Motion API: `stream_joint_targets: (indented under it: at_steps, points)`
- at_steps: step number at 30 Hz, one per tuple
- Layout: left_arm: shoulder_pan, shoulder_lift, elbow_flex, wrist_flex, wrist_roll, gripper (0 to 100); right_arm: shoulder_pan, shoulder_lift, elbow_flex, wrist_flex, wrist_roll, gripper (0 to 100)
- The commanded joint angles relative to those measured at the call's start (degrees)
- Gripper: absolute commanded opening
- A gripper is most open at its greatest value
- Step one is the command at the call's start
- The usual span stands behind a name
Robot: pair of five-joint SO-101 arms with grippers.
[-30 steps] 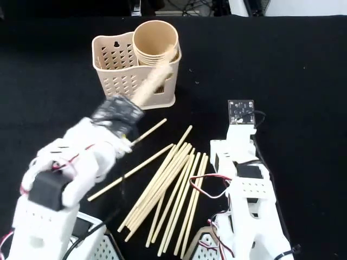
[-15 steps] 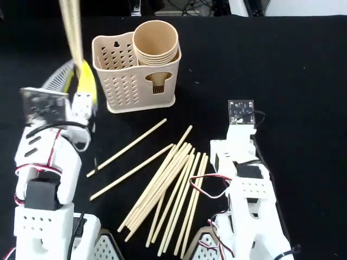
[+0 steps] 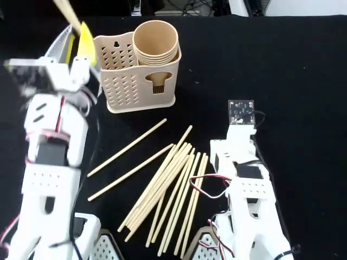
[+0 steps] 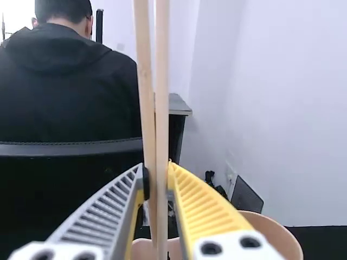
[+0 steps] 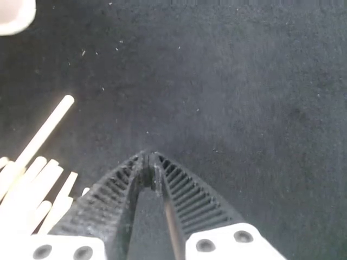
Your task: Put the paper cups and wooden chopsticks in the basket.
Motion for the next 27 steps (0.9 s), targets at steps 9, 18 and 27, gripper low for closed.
stream_joint_targets:
  at_steps: [9, 18, 27]
  points:
    - [2.4, 14.9, -7.7, -1.6, 0.4, 3, 0.4, -0.7, -0.2, -1.6, 0.7, 1.2]
    - [3.9, 18.6, -8.0, -1.8, 0.4, 3, 0.3, -0.7, -0.3, -1.6, 0.7, 1.2]
    - [3.4, 19.7, -6.3, -1.3, 0.4, 6, 0.3, -0.7, -0.3, -1.6, 0.7, 1.2]
